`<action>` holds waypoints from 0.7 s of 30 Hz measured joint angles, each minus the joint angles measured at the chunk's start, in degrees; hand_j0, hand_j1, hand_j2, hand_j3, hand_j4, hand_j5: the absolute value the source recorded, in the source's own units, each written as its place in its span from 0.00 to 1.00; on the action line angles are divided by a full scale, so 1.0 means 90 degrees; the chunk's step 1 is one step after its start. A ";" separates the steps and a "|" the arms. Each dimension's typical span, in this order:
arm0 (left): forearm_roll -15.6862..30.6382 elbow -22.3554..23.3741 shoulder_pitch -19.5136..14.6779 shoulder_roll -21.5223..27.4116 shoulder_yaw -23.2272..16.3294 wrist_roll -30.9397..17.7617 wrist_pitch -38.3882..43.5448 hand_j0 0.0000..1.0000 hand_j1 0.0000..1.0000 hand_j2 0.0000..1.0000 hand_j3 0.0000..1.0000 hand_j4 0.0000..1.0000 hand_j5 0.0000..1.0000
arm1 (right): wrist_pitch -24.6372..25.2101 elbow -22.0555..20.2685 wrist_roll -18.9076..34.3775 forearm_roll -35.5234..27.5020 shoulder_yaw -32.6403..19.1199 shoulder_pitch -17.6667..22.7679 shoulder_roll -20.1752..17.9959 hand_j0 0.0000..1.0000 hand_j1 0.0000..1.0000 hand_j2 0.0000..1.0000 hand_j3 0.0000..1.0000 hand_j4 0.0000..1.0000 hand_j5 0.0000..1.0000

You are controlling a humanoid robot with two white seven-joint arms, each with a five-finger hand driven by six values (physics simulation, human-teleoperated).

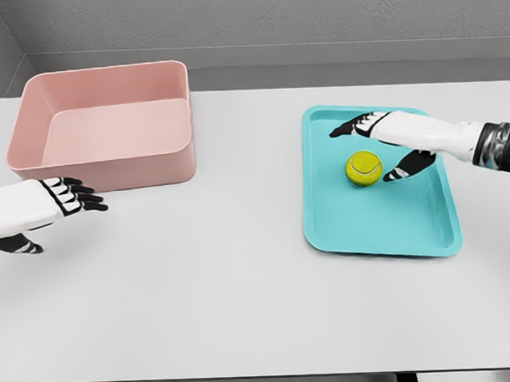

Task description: Put the tennis from the blue tray into the pink basket with both arms

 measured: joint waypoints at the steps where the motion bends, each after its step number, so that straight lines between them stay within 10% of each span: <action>1: -0.0001 0.0002 0.0010 0.0006 -0.0002 0.0000 0.0000 1.00 1.00 1.00 1.00 1.00 1.00 | 0.0000 0.0111 0.0000 0.0038 0.0010 -0.0019 0.0076 0.98 0.98 0.98 0.98 0.98 0.98; 21: -0.0004 -0.0055 0.0078 0.0015 -0.0007 0.0000 0.0000 1.00 1.00 1.00 1.00 1.00 1.00 | -0.0001 0.1046 0.0001 0.0365 0.0145 -0.0049 0.0375 0.98 0.98 0.98 0.98 0.98 0.98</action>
